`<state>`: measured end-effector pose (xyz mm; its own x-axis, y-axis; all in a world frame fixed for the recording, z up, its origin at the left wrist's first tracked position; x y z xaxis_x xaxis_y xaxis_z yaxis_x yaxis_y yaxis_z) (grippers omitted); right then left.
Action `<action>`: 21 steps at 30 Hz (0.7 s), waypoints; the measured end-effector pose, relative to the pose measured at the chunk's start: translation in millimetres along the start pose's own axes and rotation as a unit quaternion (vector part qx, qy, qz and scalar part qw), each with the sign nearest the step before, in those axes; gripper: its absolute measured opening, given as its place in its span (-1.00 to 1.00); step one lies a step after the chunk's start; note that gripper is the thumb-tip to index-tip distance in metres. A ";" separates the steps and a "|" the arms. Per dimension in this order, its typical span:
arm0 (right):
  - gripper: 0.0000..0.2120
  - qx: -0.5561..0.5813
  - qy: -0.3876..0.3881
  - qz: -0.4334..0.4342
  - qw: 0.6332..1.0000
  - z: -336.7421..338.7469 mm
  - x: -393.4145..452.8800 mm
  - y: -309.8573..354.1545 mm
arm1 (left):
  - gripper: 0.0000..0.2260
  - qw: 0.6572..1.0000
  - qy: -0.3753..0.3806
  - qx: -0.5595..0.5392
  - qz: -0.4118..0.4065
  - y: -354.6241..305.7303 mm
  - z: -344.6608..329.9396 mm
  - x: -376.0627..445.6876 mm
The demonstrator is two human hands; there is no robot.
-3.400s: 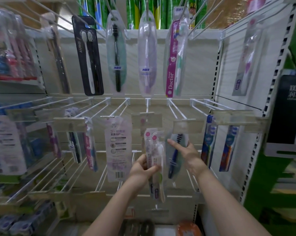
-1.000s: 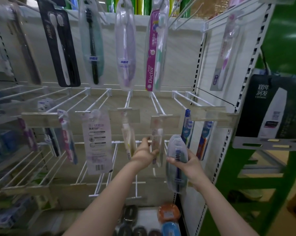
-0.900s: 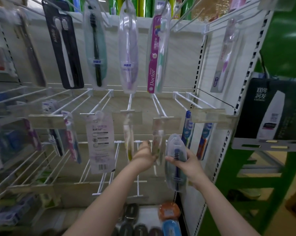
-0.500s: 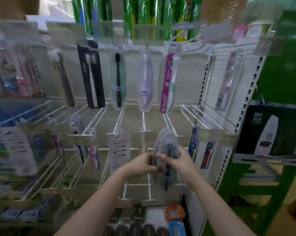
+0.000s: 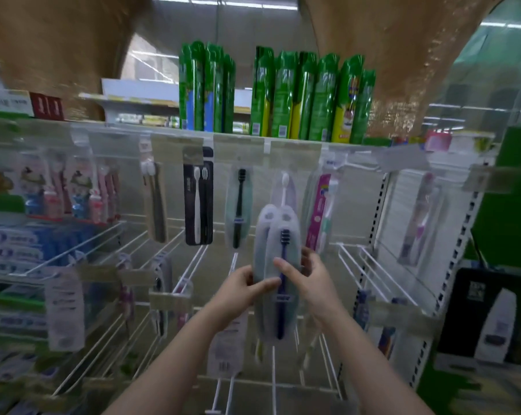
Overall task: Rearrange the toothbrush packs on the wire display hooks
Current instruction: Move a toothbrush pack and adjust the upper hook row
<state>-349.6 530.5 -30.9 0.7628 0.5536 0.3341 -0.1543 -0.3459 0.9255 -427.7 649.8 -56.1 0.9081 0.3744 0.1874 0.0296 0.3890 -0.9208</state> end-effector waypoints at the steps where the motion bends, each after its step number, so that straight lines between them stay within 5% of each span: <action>1: -0.56 -0.010 0.008 0.002 1.000 1.8 6.3 3.0 | -0.70 1.000 -0.023 -0.012 0.004 -3.3 4.6 5.5; 7: -0.84 -0.020 0.057 0.008 0.998 -11.0 40.9 9.5 | -0.49 0.990 -0.135 -0.038 0.019 -9.9 28.9 23.2; 10: -0.83 -0.002 0.079 0.002 0.997 -32.0 54.4 6.5 | -0.69 0.982 -0.176 -0.066 0.021 -7.8 50.6 24.3; 12: -0.86 0.024 0.087 -0.009 0.996 -45.3 61.1 1.7 | -0.83 0.980 -0.187 -0.068 0.030 -4.0 66.7 22.7; 21: -0.90 0.087 0.085 -0.016 0.992 -85.6 81.1 -7.8 | -0.78 0.987 -0.161 -0.020 -0.005 -6.1 119.8 35.0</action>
<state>-340.3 642.8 4.2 0.6457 0.6817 0.3441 -0.0093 -0.4435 0.8962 -446.1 761.4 -2.9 0.7279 0.6211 0.2906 0.0605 0.3639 -0.9295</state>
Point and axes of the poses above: each hand's wrist, its own x-axis towards the middle knuckle, its own z-axis out of the back of the hand, y = z × x, the point moved 5 cm from there along x, towards the middle knuckle, and after that the axes turned 14 degrees about x, right-handed, at the moved point
